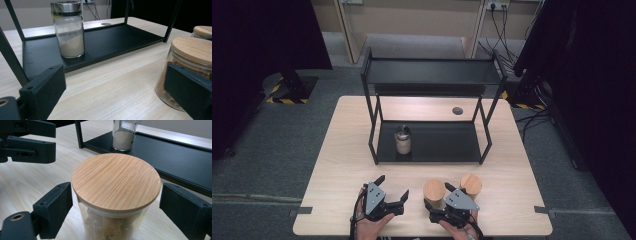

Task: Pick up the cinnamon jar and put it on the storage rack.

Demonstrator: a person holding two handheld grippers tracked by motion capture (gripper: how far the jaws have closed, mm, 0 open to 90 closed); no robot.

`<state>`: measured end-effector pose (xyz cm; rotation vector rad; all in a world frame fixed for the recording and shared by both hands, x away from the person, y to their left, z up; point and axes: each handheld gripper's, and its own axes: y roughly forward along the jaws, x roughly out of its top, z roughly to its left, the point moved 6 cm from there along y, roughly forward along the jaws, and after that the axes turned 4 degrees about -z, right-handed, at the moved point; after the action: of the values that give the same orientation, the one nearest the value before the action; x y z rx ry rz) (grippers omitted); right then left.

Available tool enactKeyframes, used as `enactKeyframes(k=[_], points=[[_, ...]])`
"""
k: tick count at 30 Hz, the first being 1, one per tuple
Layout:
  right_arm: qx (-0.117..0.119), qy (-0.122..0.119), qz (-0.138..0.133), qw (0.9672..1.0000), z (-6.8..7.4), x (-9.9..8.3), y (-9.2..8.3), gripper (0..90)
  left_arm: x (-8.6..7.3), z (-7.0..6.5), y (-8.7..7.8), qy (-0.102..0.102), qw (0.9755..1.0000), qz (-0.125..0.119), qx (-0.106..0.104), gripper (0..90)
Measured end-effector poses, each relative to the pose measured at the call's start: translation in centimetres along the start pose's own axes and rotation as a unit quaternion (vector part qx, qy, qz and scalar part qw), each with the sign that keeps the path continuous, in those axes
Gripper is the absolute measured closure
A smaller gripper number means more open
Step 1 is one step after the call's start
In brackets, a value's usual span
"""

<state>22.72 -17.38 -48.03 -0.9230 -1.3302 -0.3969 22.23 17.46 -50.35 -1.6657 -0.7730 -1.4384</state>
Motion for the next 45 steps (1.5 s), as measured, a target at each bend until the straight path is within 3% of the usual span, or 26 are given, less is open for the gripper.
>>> enactKeyframes(k=[7, 16, 26, 34, 45], points=[[0.010, -0.002, 0.011, 0.9999, -0.2, 0.1, 0.5, 25.5, 0.0, 0.0, 0.0, 0.000, 1.0000, 0.000, 0.000, 3.4], [0.013, 0.001, 0.003, 0.9999, -0.1, 1.0, -0.3, 25.7, 0.0, 0.1, 0.0, -0.003, 1.0000, 0.000, 0.001, 3.4], [0.039, -0.006, -0.006, 0.9992, -0.6, 3.3, -0.9, 25.7, 0.0, 0.1, 0.0, -0.002, 1.0000, -0.001, 0.002, 3.5], [0.063, -0.029, -0.005, 0.9975, -1.8, 5.8, -1.0, 25.7, 0.0, 0.1, -0.1, -0.002, 1.0000, -0.002, 0.002, 3.5], [0.071, -0.023, -0.006, 0.9972, -4.6, 9.1, -0.5, 25.7, 0.0, 0.1, -0.1, -0.003, 1.0000, -0.001, 0.002, 3.5]])
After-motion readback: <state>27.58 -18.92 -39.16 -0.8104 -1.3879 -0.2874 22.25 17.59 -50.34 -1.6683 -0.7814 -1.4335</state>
